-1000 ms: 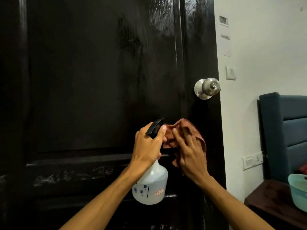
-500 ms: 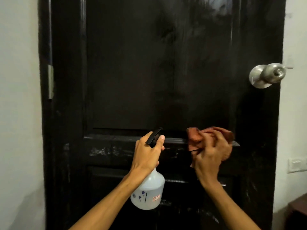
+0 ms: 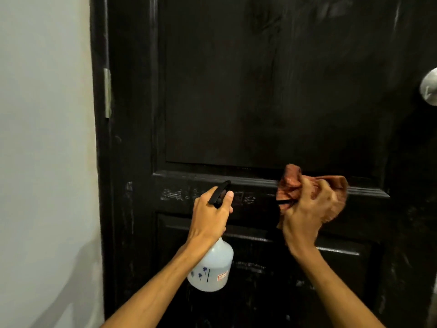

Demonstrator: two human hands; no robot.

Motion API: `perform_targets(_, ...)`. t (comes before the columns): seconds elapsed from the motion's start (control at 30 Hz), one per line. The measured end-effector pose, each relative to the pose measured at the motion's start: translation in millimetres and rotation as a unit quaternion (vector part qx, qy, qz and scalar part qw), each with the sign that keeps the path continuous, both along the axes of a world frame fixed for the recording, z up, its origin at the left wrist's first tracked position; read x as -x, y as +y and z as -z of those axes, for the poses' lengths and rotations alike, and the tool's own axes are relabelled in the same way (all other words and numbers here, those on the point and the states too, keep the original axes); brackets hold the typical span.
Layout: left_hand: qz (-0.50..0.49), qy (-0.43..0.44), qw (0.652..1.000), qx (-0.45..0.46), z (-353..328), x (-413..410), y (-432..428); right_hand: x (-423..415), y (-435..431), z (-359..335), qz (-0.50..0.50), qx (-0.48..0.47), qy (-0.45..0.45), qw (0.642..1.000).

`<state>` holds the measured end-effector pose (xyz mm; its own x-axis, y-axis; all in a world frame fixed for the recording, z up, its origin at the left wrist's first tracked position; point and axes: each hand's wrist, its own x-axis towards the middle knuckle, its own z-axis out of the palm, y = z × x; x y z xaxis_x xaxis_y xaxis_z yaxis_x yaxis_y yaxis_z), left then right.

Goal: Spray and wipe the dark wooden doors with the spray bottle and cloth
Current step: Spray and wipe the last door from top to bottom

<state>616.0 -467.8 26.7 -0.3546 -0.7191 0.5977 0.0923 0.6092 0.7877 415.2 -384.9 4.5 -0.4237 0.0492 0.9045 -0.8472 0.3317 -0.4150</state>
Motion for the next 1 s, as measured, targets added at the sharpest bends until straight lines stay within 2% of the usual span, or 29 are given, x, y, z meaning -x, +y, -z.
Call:
perform_targets(0.1,-0.029,0.01,0.999,-0.009,5,-13,-11,-23,-32,0,-0.027,-0.116,0.117,0.986)
perform_targets(0.13,-0.041,0.017,0.999,-0.014,6,-20,-16,-26,-38,-3,-0.028,-0.12,0.133,0.983)
perform_targets(0.23,-0.074,0.042,0.996,-0.014,11,-45,-32,-28,-46,-12,-0.017,0.005,0.078,0.997)
perform_targets(0.27,-0.085,0.045,0.995,-0.013,11,-52,-37,-35,-49,-11,-0.013,0.013,0.069,0.997)
perform_targets(0.3,-0.097,0.047,0.994,-0.011,13,-60,-44,-44,-57,-7,-0.013,-0.026,0.091,0.995)
perform_targets(0.33,-0.108,0.053,0.993,-0.009,15,-66,-52,-54,-67,-3,-0.029,-0.093,0.145,0.985)
perform_targets(0.4,-0.127,0.059,0.99,-0.018,16,-81,-60,-75,-93,3,-0.063,-0.25,0.292,0.921)
perform_targets(0.43,-0.141,0.055,0.988,-0.024,17,-87,-65,-82,-104,-4,-0.059,-0.297,0.346,0.888)
perform_targets(0.47,-0.147,0.058,0.987,-0.025,18,-94,-70,-89,-114,-17,-0.054,-0.308,0.373,0.874)
perform_targets(0.6,-0.176,0.094,0.98,-0.001,22,-116,-87,-117,-143,-63,-0.056,-0.284,0.33,0.899)
perform_targets(0.63,-0.184,0.095,0.978,0.0,24,-120,-91,-126,-153,-59,-0.067,-0.304,0.348,0.884)
perform_targets(0.73,-0.209,0.092,0.973,-0.006,29,-132,-103,-147,-179,-34,-0.104,-0.419,0.443,0.785)
perform_targets(0.77,-0.215,0.092,0.972,-0.013,29,-136,-106,-151,-184,-38,-0.104,-0.431,0.459,0.77)
perform_targets(0.8,-0.222,0.095,0.97,-0.009,29,-140,-111,-156,-190,-53,-0.103,-0.406,0.468,0.778)
perform_targets(0.9,-0.232,0.113,0.966,0.002,26,-149,-123,-171,-208,-112,-0.088,-0.298,0.398,0.863)
perform_targets(0.93,-0.236,0.116,0.965,0.002,24,-151,-126,-176,-215,-121,-0.073,-0.288,0.375,0.878)
perform_targets(0.97,-0.243,0.117,0.963,0.008,21,-154,-129,-184,-222,-120,-0.076,-0.3,0.376,0.874)
perform_targets(1.0,-0.248,0.117,0.961,0.014,19,-156,-132,-191,-231,-112,-0.096,-0.328,0.401,0.85)
